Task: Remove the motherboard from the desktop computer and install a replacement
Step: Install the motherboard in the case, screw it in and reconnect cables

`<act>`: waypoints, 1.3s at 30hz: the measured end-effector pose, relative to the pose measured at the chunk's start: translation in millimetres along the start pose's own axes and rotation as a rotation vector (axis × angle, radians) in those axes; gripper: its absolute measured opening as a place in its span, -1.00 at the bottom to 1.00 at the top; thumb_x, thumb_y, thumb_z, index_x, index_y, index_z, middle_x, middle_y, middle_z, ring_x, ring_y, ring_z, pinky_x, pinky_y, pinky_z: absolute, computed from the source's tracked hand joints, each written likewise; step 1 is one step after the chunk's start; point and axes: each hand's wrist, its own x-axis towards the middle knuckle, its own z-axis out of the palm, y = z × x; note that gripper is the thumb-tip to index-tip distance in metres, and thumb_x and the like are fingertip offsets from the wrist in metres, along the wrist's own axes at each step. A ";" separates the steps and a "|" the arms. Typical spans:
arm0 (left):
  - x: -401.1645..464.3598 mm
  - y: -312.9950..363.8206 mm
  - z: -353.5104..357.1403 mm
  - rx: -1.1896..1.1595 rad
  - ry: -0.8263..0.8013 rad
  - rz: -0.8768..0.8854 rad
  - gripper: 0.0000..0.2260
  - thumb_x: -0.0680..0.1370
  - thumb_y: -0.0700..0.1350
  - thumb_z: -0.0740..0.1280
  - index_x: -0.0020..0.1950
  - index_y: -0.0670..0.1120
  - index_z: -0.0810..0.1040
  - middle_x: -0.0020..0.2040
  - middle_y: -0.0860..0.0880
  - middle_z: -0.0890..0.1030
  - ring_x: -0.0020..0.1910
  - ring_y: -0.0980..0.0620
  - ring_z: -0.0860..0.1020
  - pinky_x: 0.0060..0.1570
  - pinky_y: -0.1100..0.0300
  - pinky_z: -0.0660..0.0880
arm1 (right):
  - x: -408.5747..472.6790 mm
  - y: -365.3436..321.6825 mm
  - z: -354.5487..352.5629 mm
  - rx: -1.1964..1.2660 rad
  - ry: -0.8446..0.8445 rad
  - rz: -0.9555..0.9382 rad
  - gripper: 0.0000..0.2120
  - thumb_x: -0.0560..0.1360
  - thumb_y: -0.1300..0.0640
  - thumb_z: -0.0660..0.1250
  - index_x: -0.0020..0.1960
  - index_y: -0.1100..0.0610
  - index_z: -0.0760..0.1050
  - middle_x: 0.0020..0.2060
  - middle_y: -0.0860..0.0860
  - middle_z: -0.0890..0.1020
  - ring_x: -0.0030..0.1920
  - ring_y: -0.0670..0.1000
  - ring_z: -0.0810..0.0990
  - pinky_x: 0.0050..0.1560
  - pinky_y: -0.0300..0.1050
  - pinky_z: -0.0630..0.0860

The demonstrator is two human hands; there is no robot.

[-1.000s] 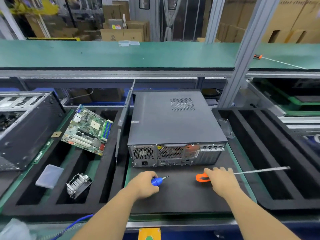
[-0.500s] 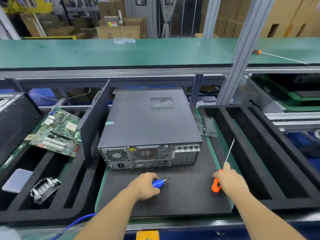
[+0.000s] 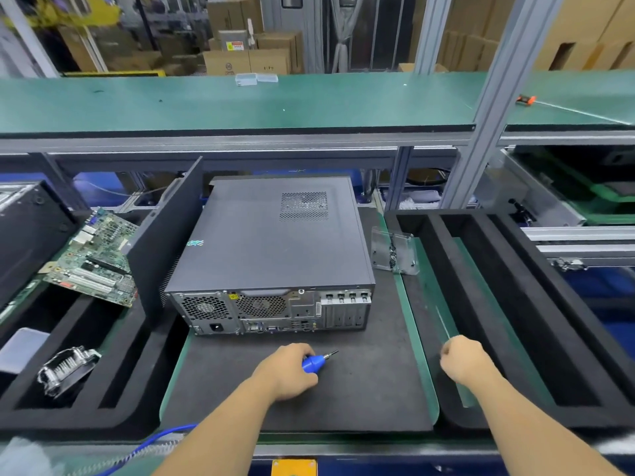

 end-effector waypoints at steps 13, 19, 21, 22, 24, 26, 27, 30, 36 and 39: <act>2.2 -4.8 -0.4 -0.048 0.057 -0.146 -0.65 0.40 -0.03 0.34 0.20 0.05 0.54 0.12 0.02 0.55 -0.01 -0.02 0.56 0.01 0.13 0.53 | 38.7 10.7 16.0 0.083 0.056 0.108 -0.91 0.47 0.21 0.26 -0.06 0.16 0.52 -0.18 0.09 0.54 -0.16 0.16 0.54 -0.15 -0.10 0.49; 4.8 0.2 -1.7 -0.232 0.047 -0.161 -0.80 0.45 -0.04 0.41 0.01 -0.10 0.62 -0.22 0.02 0.55 -0.33 0.07 0.47 -0.35 0.28 0.41 | 3.9 -55.1 19.6 -0.135 0.223 -0.400 -0.94 0.44 0.14 0.18 -0.10 0.08 0.39 -0.08 0.06 0.53 -0.06 0.18 0.56 -0.14 -0.04 0.46; 6.9 0.8 -7.4 -0.368 -0.042 -0.174 -0.85 0.47 -0.06 0.44 -0.10 -0.14 0.63 -0.31 0.00 0.57 -0.36 0.04 0.49 -0.30 0.26 0.44 | -20.2 -82.9 27.3 -0.299 0.237 -0.882 -0.94 0.41 0.11 0.22 -0.14 0.08 0.41 -0.16 0.05 0.55 -0.13 0.17 0.57 -0.16 -0.02 0.49; 7.4 0.7 -11.9 -0.426 -0.091 -0.169 -0.87 0.49 -0.09 0.44 -0.18 -0.14 0.60 -0.36 0.00 0.55 -0.38 0.06 0.48 -0.34 0.28 0.42 | -33.4 -96.8 33.8 -0.343 0.312 -1.098 -0.91 0.39 0.08 0.25 -0.14 0.08 0.45 -0.20 0.04 0.54 -0.18 0.15 0.55 -0.18 -0.01 0.48; 7.7 -2.2 -22.6 -0.498 -0.173 -0.132 -0.80 0.51 -0.21 0.39 -0.30 -0.10 0.48 -0.48 0.05 0.40 -0.48 0.09 0.34 -0.44 0.29 0.30 | -59.6 -126.2 46.4 -0.364 0.390 -1.356 -0.79 0.40 -0.02 0.28 -0.06 0.09 0.49 -0.17 0.04 0.50 -0.18 0.11 0.47 -0.14 0.01 0.41; 2.6 -8.2 -34.3 -0.587 -0.258 -0.121 -0.83 0.42 -0.32 0.27 -0.31 -0.09 0.44 -0.49 0.05 0.30 -0.46 0.07 0.26 -0.43 0.27 0.25 | -77.8 -150.8 57.0 -0.367 0.416 -1.446 -0.70 0.44 -0.12 0.25 -0.02 0.11 0.46 -0.09 0.05 0.48 -0.12 0.12 0.42 -0.05 0.04 0.36; -2.0 -14.7 -39.9 -0.637 -0.309 -0.131 -0.86 0.35 -0.31 0.24 -0.30 -0.08 0.46 -0.47 0.03 0.31 -0.44 0.06 0.27 -0.40 0.27 0.30 | -84.5 -160.5 59.3 -0.370 0.419 -1.453 -0.66 0.45 -0.15 0.24 -0.01 0.11 0.45 -0.07 0.05 0.48 -0.10 0.12 0.42 -0.02 0.05 0.35; -16.2 -42.6 -59.7 -0.755 -0.478 -0.112 -0.82 0.29 -0.23 0.34 -0.13 -0.10 0.53 -0.28 -0.10 0.40 -0.32 0.03 0.39 -0.28 0.18 0.54 | -98.8 -179.1 63.0 -0.439 0.441 -1.451 -0.62 0.48 -0.21 0.22 0.02 0.10 0.45 -0.06 0.05 0.49 -0.10 0.12 0.43 -0.01 0.05 0.40; -24.0 -77.6 -89.9 -0.913 -0.432 -0.058 -0.93 0.53 -0.21 0.35 0.00 -0.12 0.57 -0.14 -0.13 0.57 -0.07 -0.09 0.55 0.15 -0.05 0.60 | -116.4 -216.0 59.6 -0.351 0.478 -1.370 -0.62 0.48 -0.18 0.27 0.09 0.10 0.50 0.00 0.05 0.52 -0.05 0.13 0.50 0.02 0.07 0.46; -26.1 -82.1 -99.2 -0.956 -0.393 -0.036 -0.89 0.58 -0.21 0.31 0.08 -0.15 0.57 -0.16 -0.13 0.53 -0.17 -0.05 0.52 0.14 -0.03 0.60 | -124.5 -232.7 56.5 -0.318 0.459 -1.352 -0.63 0.50 -0.17 0.27 0.09 0.11 0.51 0.01 0.04 0.52 -0.11 0.08 0.47 -0.06 0.03 0.46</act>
